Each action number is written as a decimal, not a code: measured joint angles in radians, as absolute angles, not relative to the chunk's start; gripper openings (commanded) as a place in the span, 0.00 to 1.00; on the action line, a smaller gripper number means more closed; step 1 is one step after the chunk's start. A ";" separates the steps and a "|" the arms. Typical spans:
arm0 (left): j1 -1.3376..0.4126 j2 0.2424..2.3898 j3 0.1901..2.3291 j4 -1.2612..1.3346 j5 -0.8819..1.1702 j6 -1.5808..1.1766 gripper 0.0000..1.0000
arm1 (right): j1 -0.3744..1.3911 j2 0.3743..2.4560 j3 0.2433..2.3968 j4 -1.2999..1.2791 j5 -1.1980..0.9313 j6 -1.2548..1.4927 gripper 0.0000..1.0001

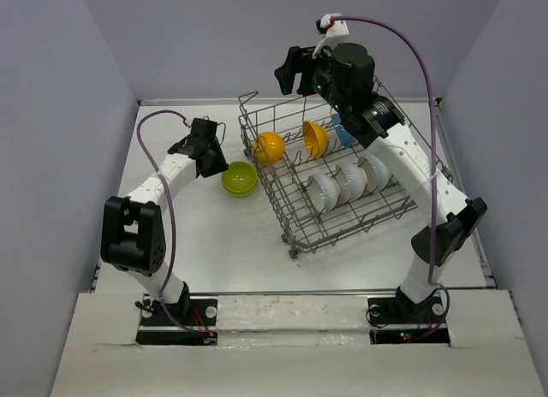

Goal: Load the bowls into the dish rack
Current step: Pick up the bowl from the bowl.

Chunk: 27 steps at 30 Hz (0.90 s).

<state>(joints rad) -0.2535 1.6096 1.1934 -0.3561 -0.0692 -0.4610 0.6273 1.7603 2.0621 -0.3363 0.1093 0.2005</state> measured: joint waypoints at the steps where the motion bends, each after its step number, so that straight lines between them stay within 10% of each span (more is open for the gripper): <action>1: -0.253 1.619 1.196 -0.357 -0.071 -0.461 0.39 | 0.627 1.759 2.062 -0.336 0.111 0.198 0.80; 27: -0.253 1.676 1.214 -0.362 -0.090 -0.429 0.38 | 0.629 1.758 2.062 -0.336 0.121 0.193 0.81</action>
<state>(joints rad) -0.2535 1.6764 1.2144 -0.3622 -0.0902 -0.4286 0.6289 1.7584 2.0621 -0.3359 0.1207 0.1932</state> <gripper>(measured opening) 0.385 0.810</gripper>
